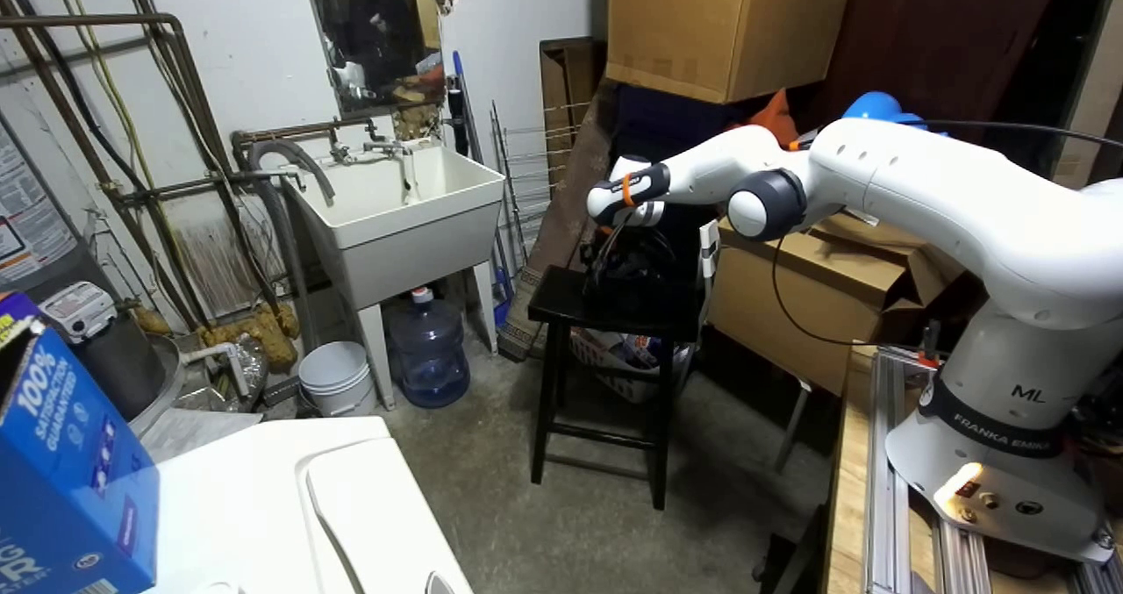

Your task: Pick up the black container from the table and put it on the washing machine on the right.

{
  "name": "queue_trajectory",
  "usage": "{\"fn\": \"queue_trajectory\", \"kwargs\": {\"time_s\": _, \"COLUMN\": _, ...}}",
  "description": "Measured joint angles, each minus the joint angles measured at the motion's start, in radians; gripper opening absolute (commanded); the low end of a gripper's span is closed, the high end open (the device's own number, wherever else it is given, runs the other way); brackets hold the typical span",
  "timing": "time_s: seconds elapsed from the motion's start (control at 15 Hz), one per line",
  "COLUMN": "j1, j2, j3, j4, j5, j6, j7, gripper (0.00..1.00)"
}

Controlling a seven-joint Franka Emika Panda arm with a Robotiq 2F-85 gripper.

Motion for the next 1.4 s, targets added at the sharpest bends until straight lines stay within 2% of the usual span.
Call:
{"fn": "queue_trajectory", "kwargs": {"time_s": 0.27, "j1": 0.029, "j2": -0.074, "j3": 0.001, "j4": 0.002, "j5": -0.010, "j6": 0.002, "j7": -0.166, "gripper": 0.20}}
{"fn": "queue_trajectory", "kwargs": {"time_s": 0.53, "j1": 0.101, "j2": -0.173, "j3": 0.017, "j4": -0.014, "j5": -0.011, "j6": 0.002, "j7": -0.309, "gripper": 0.20}}
{"fn": "queue_trajectory", "kwargs": {"time_s": 0.87, "j1": 0.205, "j2": -0.276, "j3": 0.066, "j4": -0.121, "j5": -0.011, "j6": 0.021, "j7": -0.499, "gripper": 0.20}}
{"fn": "queue_trajectory", "kwargs": {"time_s": 0.93, "j1": 0.225, "j2": -0.298, "j3": 0.072, "j4": -0.159, "j5": -0.012, "j6": 0.034, "j7": -0.541, "gripper": 0.45}}
{"fn": "queue_trajectory", "kwargs": {"time_s": 1.2, "j1": 0.233, "j2": -0.306, "j3": 0.069, "j4": -0.175, "j5": -0.011, "j6": 0.039, "j7": -0.541, "gripper": 0.45}}
{"fn": "queue_trajectory", "kwargs": {"time_s": 1.27, "j1": 0.226, "j2": -0.306, "j3": 0.069, "j4": -0.175, "j5": -0.011, "j6": 0.039, "j7": -0.541, "gripper": 0.20}}
{"fn": "queue_trajectory", "kwargs": {"time_s": 1.4, "j1": 0.222, "j2": -0.306, "j3": 0.069, "j4": -0.175, "j5": -0.011, "j6": 0.039, "j7": -0.541, "gripper": 0.20}}
